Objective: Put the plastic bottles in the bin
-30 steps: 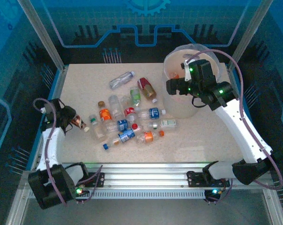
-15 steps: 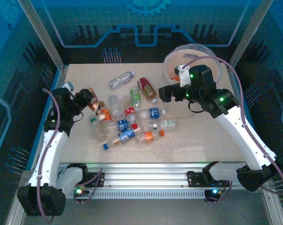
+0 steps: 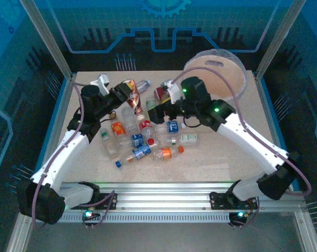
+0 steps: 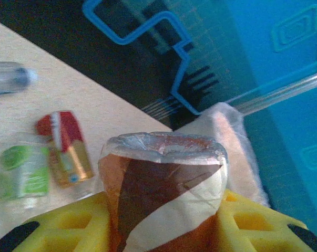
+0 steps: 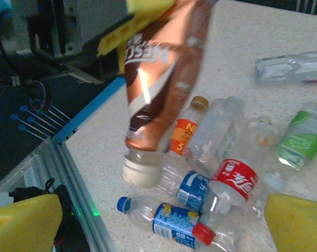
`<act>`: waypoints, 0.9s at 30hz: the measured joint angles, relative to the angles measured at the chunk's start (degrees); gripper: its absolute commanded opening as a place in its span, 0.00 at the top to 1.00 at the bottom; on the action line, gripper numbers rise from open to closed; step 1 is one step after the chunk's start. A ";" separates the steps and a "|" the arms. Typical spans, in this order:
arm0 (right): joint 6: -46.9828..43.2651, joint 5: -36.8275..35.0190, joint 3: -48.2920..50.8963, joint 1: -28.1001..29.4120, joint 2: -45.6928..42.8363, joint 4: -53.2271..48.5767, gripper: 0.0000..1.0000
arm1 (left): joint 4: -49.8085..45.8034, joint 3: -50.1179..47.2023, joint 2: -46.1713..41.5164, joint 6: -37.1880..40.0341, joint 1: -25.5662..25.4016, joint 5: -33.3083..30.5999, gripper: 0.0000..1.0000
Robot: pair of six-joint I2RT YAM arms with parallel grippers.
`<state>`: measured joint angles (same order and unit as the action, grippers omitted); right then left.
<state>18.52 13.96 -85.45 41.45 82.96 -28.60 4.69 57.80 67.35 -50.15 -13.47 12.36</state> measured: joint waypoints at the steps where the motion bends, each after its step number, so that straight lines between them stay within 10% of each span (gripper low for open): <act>1: 0.07 0.07 -0.63 0.59 1.29 0.20 0.03 | 1.62 0.28 0.81 -0.87 -0.72 0.28 0.78; 13: 0.04 -0.48 -5.53 2.64 7.96 1.11 0.32 | 8.96 2.27 4.22 -4.20 -3.96 1.44 0.77; 19: -0.44 -3.48 -6.19 2.40 8.63 0.09 0.69 | 9.31 2.29 4.04 -4.15 -3.96 1.49 0.69; 27: -1.20 -4.96 -8.61 2.51 8.79 -1.86 0.94 | 9.68 2.29 2.03 -3.89 -4.13 1.25 0.01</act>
<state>17.32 8.99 -94.06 43.97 91.74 -30.46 14.37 60.10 69.38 -54.04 -17.61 13.61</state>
